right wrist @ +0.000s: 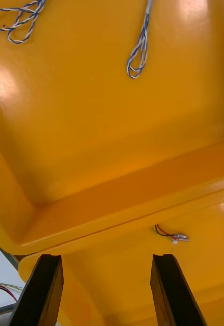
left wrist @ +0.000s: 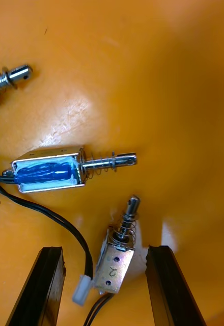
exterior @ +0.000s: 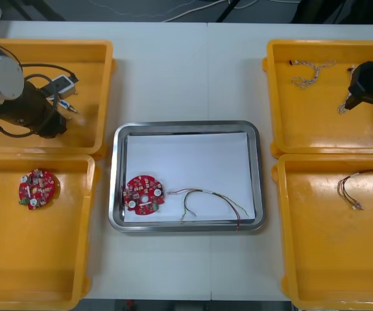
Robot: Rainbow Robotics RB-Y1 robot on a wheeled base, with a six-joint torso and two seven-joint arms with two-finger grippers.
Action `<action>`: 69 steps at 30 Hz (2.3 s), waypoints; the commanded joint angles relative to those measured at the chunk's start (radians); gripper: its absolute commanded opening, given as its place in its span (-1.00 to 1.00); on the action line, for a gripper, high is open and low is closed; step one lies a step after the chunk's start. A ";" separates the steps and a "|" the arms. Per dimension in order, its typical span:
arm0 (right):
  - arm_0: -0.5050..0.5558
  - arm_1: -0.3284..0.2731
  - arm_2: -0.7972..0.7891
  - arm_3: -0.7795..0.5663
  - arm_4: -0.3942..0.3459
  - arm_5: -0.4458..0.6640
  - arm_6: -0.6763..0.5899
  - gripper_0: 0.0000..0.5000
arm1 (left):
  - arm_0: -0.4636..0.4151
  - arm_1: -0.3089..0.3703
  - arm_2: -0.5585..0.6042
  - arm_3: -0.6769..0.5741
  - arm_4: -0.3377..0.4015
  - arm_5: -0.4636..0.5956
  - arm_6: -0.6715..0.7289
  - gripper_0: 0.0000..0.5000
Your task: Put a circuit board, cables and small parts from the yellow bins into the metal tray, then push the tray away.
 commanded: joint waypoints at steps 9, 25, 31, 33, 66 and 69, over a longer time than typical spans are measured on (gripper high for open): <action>-0.012 -0.031 -0.054 0.132 0.029 -0.109 0.116 1.00 | -0.016 -0.014 0.004 0.005 -0.001 -0.016 -0.018 -0.12; -0.048 0.032 -0.048 0.351 0.119 -0.314 0.200 1.00 | -0.016 -0.007 0.015 -0.003 0.011 -0.016 -0.008 -1.00; -0.068 0.061 -0.008 0.435 0.176 -0.431 0.229 1.00 | -0.016 0.018 0.018 -0.037 0.025 0.007 -0.004 -1.00; -0.071 0.071 -0.003 0.460 0.190 -0.461 0.234 1.00 | -0.016 0.027 0.019 -0.055 0.028 0.019 -0.001 -1.00; -0.095 0.183 0.084 0.709 0.332 -0.837 0.309 1.00 | -0.016 0.108 0.090 -0.485 0.122 0.516 0.409 -1.00; -0.095 0.186 0.102 0.725 0.331 -0.865 0.309 1.00 | -0.016 0.108 0.088 -0.525 0.129 0.516 0.469 -1.00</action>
